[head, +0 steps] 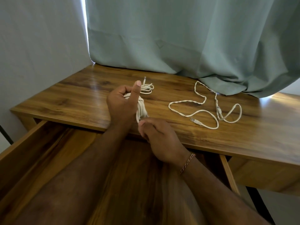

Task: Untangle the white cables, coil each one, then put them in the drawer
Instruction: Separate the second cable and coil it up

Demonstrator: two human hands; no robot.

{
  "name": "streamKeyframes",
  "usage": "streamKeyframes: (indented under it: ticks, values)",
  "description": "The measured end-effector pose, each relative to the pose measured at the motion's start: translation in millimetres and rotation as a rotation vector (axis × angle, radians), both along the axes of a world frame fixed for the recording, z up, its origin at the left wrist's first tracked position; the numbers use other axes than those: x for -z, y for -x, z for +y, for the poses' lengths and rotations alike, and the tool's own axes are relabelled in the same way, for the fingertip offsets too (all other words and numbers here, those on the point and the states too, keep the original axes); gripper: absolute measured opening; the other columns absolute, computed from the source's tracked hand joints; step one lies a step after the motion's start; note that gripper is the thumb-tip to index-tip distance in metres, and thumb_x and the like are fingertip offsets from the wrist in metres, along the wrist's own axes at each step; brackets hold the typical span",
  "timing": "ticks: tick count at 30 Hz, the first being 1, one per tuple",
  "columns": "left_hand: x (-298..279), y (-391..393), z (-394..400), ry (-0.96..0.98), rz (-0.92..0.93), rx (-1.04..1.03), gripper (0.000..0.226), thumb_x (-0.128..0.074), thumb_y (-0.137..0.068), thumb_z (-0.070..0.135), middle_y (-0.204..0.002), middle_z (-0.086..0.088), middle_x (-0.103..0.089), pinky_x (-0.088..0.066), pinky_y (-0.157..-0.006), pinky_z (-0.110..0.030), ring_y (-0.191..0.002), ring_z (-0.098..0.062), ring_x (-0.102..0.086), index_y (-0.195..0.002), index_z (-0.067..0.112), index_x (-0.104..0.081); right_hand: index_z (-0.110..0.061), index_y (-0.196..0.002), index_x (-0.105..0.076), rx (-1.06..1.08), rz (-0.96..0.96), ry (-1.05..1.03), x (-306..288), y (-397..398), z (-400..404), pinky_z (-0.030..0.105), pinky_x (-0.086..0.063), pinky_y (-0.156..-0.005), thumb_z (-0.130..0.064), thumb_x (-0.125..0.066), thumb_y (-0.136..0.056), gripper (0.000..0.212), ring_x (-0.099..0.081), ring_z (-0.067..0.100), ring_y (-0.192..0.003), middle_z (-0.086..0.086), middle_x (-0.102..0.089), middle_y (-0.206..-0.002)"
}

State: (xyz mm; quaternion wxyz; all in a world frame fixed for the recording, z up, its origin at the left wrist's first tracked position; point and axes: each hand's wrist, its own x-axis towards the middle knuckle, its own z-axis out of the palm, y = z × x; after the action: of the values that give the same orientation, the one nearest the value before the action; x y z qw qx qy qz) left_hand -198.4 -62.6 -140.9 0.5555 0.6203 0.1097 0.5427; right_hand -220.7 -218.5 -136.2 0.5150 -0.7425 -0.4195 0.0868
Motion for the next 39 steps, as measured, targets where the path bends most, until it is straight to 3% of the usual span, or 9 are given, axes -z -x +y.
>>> streamKeyframes:
  ticks: [6,9,11,13,15,19,23,34,39]
  values:
    - [2,0,20,-0.18,0.073,-0.005,0.05,-0.064,-0.098,0.041,-0.055,-0.002,-0.058,-0.044,-0.052,-0.026,-0.052,-0.01,-0.052,-0.065,0.003,-0.065,-0.013,-0.066,-0.048,-0.225,0.369,-0.058,-16,-11,-12,0.024,-0.023,-0.046,-0.024,-0.044,-0.1,0.036,-0.029,0.008,-0.049,-0.005,-0.035,-0.055]
    - [4,-4,17,-0.154,0.218,0.123,0.052,-0.063,-0.101,0.035,-0.052,-0.01,-0.051,-0.036,-0.047,-0.03,-0.046,-0.013,-0.044,-0.066,-0.004,-0.061,-0.015,-0.064,-0.059,0.002,0.085,0.035,-12,-29,-23,0.026,-0.031,-0.051,-0.022,-0.05,-0.103,0.041,-0.039,0.007,-0.05,-0.007,-0.045,-0.054]
    - [3,-2,21,-0.048,0.278,0.361,0.034,-0.064,-0.102,0.019,-0.056,-0.006,-0.058,-0.036,-0.043,-0.024,-0.041,-0.011,-0.044,-0.076,-0.002,-0.067,-0.021,-0.073,-0.071,0.201,-0.195,0.165,-6,-41,-30,0.027,-0.038,-0.054,-0.024,-0.057,-0.102,0.033,-0.05,0.005,-0.054,-0.011,-0.059,-0.059]
    - [2,4,22,-0.002,0.319,0.589,0.008,-0.067,-0.097,0.006,-0.071,-0.009,-0.071,-0.047,-0.044,-0.024,-0.048,-0.011,-0.057,-0.091,0.003,-0.072,-0.026,-0.084,-0.076,0.345,-0.252,0.164,1,-49,-34,0.026,-0.046,-0.06,-0.027,-0.064,-0.098,0.019,-0.061,0.004,-0.067,-0.013,-0.069,-0.071]
    - [2,6,22,-0.055,0.339,0.685,0.017,-0.072,-0.091,0.0,-0.092,-0.014,-0.077,-0.062,-0.063,-0.032,-0.073,-0.02,-0.073,-0.108,0.004,-0.071,-0.028,-0.09,-0.079,0.434,-0.21,0.086,8,-56,-35,0.015,-0.048,-0.065,-0.025,-0.07,-0.094,0.011,-0.065,0.0,-0.079,-0.016,-0.073,-0.081]
    - [6,3,20,-0.241,0.401,0.621,0.042,-0.079,-0.087,0.001,-0.107,-0.016,-0.077,-0.063,-0.086,-0.041,-0.099,-0.03,-0.075,-0.126,0.01,-0.067,-0.028,-0.097,-0.078,0.49,-0.214,-0.026,17,-64,-34,0.012,-0.052,-0.074,-0.022,-0.079,-0.089,0.01,-0.068,-0.003,-0.088,-0.019,-0.075,-0.092]
    - [8,-1,21,-0.323,0.436,0.523,0.043,-0.079,-0.086,0.0,-0.103,-0.016,-0.074,-0.059,-0.08,-0.034,-0.085,-0.017,-0.068,-0.126,0.012,-0.067,-0.032,-0.098,-0.076,0.511,-0.241,-0.012,19,-61,-32,0.009,-0.051,-0.073,-0.025,-0.078,-0.089,0.011,-0.067,-0.007,-0.089,-0.023,-0.072,-0.093]
    - [9,-4,18,-0.305,0.441,0.461,0.039,-0.083,-0.086,0.011,-0.092,0.008,-0.068,-0.053,-0.071,-0.015,-0.074,0.006,-0.061,-0.123,0.013,-0.07,-0.035,-0.095,-0.065,0.555,-0.339,0.119,21,-51,-26,0.027,-0.058,-0.064,-0.031,-0.074,-0.089,0.012,-0.064,-0.001,-0.073,-0.018,-0.067,-0.079]
    - [9,-3,20,-0.348,0.473,0.462,0.036,-0.084,-0.085,0.017,-0.101,-0.002,-0.076,-0.061,-0.079,-0.028,-0.088,-0.017,-0.072,-0.12,0.014,-0.072,-0.034,-0.1,-0.059,0.554,-0.307,0.122,20,-51,-26,0.031,-0.06,-0.065,-0.03,-0.077,-0.086,0.024,-0.065,0.0,-0.071,-0.015,-0.068,-0.077]
